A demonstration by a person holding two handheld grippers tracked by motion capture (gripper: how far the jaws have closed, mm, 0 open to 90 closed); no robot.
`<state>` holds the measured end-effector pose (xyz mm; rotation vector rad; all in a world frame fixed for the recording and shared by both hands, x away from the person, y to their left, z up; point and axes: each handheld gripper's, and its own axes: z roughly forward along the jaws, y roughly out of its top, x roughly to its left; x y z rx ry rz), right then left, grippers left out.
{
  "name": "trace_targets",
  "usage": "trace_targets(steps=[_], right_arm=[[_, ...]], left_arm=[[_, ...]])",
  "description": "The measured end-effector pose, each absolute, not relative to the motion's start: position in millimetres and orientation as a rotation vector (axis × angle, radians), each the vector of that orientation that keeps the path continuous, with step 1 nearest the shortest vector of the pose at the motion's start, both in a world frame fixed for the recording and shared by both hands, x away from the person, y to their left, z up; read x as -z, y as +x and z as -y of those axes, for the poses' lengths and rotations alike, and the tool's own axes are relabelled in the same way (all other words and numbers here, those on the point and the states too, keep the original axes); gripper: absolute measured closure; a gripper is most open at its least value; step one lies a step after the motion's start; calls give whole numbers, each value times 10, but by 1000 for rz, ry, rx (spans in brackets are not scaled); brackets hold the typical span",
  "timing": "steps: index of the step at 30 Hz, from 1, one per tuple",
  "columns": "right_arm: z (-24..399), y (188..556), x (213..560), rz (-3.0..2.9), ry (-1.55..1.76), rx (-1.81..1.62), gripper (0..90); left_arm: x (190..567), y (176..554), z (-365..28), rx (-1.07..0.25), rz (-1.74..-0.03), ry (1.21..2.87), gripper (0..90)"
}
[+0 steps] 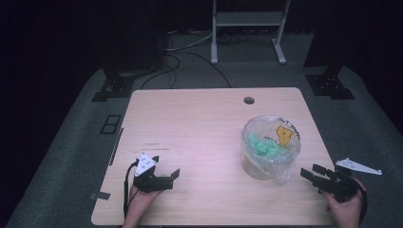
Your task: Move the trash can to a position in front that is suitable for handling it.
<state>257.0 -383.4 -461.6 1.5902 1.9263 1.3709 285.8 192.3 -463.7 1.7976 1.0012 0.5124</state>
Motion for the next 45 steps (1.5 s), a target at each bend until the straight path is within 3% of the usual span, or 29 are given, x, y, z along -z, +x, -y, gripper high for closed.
trace_targets(steps=[24, 45], right_arm=[[3726, 2638, 4592, -1981, 1509, -1393, 333], [3474, 3089, 4442, -2071, 1448, -1291, 335]], left_arm=[[4632, 2839, -1881, -505, -1001, 1778, 17], [4630, 2867, -1899, -488, -1023, 1752, 18]])
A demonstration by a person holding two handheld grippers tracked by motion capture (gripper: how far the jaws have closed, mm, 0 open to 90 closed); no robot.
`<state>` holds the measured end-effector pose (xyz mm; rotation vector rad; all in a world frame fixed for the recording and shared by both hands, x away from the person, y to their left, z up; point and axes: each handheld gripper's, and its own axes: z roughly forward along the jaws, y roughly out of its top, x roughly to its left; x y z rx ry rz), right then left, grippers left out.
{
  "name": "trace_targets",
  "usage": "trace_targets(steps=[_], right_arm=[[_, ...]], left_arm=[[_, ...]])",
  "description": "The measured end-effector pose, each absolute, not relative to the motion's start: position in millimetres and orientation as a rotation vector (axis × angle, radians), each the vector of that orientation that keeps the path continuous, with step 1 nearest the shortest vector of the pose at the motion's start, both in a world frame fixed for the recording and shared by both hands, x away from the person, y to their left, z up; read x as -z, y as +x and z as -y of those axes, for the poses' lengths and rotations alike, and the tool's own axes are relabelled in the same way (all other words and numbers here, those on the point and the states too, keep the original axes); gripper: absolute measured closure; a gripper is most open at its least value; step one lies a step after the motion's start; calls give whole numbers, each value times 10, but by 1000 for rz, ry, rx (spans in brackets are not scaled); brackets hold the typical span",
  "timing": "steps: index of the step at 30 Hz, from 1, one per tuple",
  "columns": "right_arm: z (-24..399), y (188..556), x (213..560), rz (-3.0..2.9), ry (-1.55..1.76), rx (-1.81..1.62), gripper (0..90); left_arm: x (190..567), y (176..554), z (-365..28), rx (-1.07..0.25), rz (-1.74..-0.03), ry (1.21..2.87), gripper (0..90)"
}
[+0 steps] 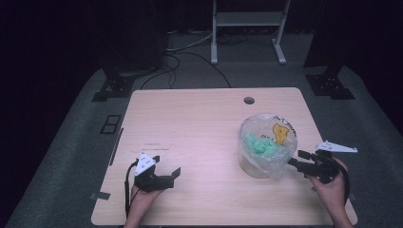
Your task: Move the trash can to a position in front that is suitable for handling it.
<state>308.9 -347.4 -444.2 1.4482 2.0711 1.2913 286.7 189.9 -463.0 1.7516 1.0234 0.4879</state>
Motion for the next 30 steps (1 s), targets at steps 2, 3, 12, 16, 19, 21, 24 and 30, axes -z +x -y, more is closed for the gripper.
trace_targets(steps=[2, 3, 12, 16, 19, 21, 24, 30], right_arm=[[3450, 3117, 4431, -2082, 1444, -1282, 335], [3426, 3152, 4422, -2092, 1433, -1273, 335], [2959, 3526, 4278, -2225, 1333, -1204, 340], [2754, 3623, 4242, -2270, 1288, -1188, 340], [2548, 3703, 4219, -2314, 1244, -1167, 340], [2371, 3789, 4191, -2352, 1210, -1140, 341], [2215, 3864, 4145, -2376, 1186, -1135, 343], [1989, 3978, 4089, -2392, 1167, -1166, 343]], left_arm=[[4630, 2867, -1899, -489, -1022, 1754, 18], [4629, 2867, -1900, -489, -1021, 1755, 18], [4629, 2871, -1929, -487, -1029, 1745, 18], [4627, 2868, -1937, -487, -1030, 1742, 18], [4623, 2863, -1951, -492, -1028, 1741, 18], [4625, 2861, -1967, -488, -1032, 1733, 18], [4625, 2860, -1974, -484, -1033, 1729, 18], [4625, 2857, -1972, -482, -1028, 1730, 17]])
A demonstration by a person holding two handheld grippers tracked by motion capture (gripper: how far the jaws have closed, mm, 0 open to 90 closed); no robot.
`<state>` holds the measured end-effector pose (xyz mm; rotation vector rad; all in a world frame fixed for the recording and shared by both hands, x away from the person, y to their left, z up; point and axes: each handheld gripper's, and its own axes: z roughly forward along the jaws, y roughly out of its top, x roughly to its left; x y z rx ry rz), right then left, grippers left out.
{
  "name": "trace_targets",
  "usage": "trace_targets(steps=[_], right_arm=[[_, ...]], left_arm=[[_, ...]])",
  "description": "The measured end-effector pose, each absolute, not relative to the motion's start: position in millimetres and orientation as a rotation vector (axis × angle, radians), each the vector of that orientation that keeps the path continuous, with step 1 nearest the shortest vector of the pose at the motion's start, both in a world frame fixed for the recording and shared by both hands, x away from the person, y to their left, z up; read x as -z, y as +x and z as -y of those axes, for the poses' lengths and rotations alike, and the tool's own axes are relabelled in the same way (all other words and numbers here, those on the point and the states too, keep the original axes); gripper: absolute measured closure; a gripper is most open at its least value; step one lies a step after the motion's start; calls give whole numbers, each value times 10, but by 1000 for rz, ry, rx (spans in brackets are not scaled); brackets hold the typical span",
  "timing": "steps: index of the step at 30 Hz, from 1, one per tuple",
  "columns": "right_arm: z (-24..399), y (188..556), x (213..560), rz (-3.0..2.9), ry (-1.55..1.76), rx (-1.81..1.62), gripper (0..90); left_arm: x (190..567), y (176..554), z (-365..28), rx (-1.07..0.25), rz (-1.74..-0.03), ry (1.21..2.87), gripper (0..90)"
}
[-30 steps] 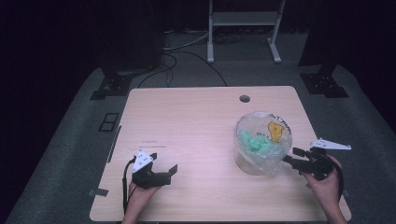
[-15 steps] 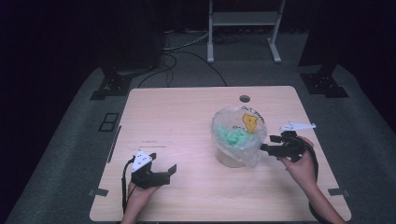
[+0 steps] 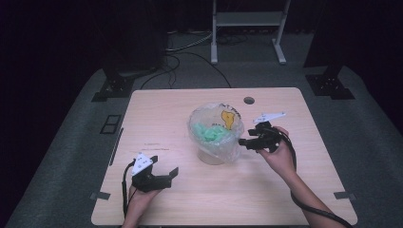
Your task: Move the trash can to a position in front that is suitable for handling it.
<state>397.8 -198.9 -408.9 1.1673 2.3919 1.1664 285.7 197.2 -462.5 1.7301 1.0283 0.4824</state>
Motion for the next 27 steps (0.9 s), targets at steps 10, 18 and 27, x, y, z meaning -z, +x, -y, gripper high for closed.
trace_targets(steps=[10, 18, 27], right_arm=[[1672, 4120, 4073, -2411, 1145, -1196, 343], [1563, 4145, 4077, -2410, 1141, -1242, 343], [1464, 4110, 4110, -2449, 1087, -1295, 343]], left_arm=[[4627, 2855, -1973, -476, -1025, 1730, 18], [4631, 2851, -1957, -473, -1019, 1732, 18], [4621, 2838, -1959, -476, -1018, 1719, 18]])
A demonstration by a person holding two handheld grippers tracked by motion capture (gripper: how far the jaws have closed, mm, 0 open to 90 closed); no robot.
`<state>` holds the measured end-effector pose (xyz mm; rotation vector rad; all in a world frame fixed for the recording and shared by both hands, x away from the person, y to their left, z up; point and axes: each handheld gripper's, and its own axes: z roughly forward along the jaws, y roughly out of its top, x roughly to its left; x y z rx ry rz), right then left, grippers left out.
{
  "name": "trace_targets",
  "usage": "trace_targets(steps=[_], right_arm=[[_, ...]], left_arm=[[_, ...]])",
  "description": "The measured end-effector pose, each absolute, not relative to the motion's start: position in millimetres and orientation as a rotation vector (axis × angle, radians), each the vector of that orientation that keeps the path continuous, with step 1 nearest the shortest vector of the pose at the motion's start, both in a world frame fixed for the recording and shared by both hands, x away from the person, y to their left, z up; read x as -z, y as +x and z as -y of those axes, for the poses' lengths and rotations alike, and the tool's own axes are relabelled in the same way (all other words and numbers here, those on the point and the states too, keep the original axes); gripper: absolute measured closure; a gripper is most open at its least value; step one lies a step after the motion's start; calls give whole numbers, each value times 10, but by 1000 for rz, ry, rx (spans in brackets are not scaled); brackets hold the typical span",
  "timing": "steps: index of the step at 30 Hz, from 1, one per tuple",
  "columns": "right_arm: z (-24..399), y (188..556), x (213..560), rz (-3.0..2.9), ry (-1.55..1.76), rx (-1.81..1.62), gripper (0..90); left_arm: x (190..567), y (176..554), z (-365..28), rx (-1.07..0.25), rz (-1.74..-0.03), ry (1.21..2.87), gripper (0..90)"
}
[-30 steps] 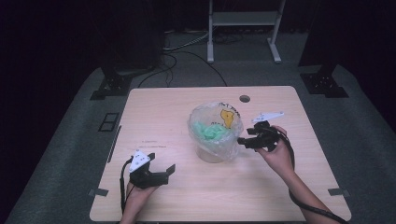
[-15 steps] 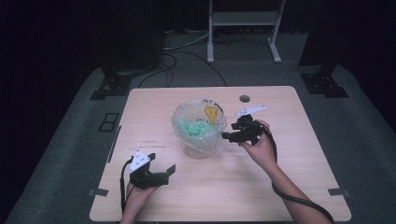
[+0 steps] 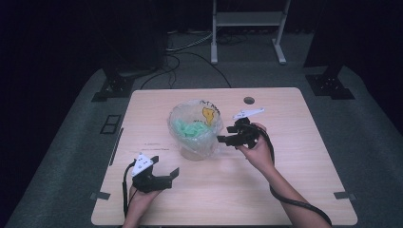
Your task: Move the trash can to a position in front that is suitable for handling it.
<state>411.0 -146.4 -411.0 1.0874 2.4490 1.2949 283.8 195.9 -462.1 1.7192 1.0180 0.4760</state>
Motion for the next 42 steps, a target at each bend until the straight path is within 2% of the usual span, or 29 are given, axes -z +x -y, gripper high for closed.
trace_targets(steps=[5, 13, 21, 26, 33, 39, 42], right_arm=[[1600, 4011, 4182, -2457, 1087, -1269, 342], [2133, 3740, 4330, -2425, 1152, -1242, 341], [2723, 3290, 4712, -2331, 1298, -1308, 339], [2940, 3254, 4619, -2230, 1400, -1459, 326], [2970, 3216, 4607, -2193, 1408, -1474, 326], [2889, 3232, 4667, -2237, 1426, -1493, 325], [2865, 3229, 4663, -2241, 1421, -1497, 324]], left_arm=[[4621, 2838, -1949, -480, -1010, 1724, 18], [4595, 2824, -1930, -475, -1007, 1709, 18], [4562, 2824, -1910, -477, -990, 1703, 18], [4539, 2817, -1910, -481, -988, 1698, 18], [4394, 2843, -1982, -500, -1006, 1628, 18], [3933, 3004, -2075, -572, -1002, 1534, 38], [3693, 3134, -2022, -603, -981, 1557, 50]])
